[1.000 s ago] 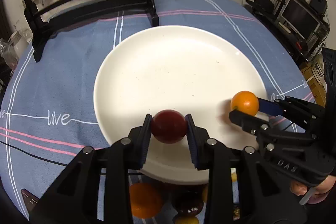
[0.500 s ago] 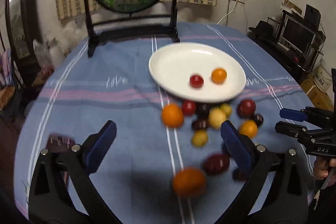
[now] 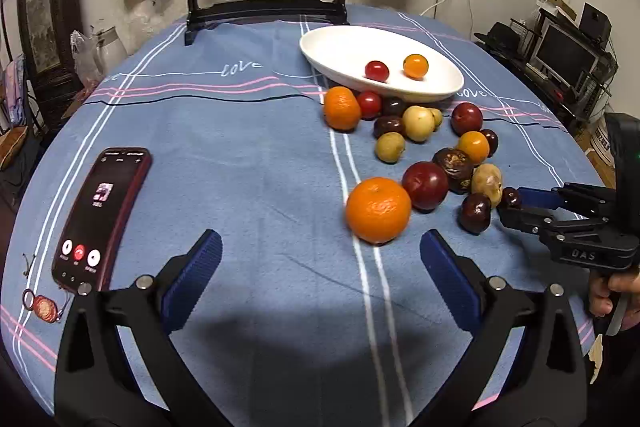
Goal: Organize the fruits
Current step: 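Grasp the dark plum with the right tool while the left tool grasps the tangerine, then carry plum and tangerine to the plate and open both tools, then grasp the pale pear-like fruit with the right tool while the left tool grasps the red plum, then place both fruits on the plate and open both tools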
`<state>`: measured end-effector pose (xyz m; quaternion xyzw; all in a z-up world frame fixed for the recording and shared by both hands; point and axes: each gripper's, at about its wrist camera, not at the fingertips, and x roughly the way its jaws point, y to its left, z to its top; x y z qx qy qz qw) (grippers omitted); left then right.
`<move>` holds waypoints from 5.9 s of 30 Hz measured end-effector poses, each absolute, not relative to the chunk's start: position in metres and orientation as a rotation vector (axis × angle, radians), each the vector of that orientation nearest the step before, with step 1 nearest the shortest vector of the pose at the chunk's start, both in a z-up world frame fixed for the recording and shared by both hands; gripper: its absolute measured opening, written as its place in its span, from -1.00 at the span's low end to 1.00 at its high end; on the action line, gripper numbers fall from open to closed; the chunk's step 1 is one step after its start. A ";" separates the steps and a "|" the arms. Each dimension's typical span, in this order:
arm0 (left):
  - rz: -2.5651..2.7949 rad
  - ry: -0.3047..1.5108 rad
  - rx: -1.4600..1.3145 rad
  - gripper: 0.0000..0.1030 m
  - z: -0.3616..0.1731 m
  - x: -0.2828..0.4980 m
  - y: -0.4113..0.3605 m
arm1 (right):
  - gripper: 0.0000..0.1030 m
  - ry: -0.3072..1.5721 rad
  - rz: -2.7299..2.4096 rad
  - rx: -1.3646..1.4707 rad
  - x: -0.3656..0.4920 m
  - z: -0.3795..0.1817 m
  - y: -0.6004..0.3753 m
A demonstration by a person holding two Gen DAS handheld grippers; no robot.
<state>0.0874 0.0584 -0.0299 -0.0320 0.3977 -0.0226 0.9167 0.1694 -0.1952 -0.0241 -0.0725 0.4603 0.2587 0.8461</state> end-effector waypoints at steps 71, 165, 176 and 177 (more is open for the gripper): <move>-0.118 0.951 -0.038 -0.11 -0.014 0.381 0.008 | -0.42 0.909 0.469 -0.009 0.384 0.000 -0.181; -0.281 0.924 -0.121 -0.21 -0.056 0.169 -0.018 | -0.23 0.896 0.608 0.310 0.201 -0.019 -0.233; -0.276 0.785 -0.122 -0.21 0.019 0.203 0.006 | -0.23 0.762 0.591 0.241 0.252 0.043 -0.229; -0.273 0.775 -0.120 -0.21 0.026 0.211 0.007 | -0.23 0.751 0.586 0.246 0.264 0.047 -0.228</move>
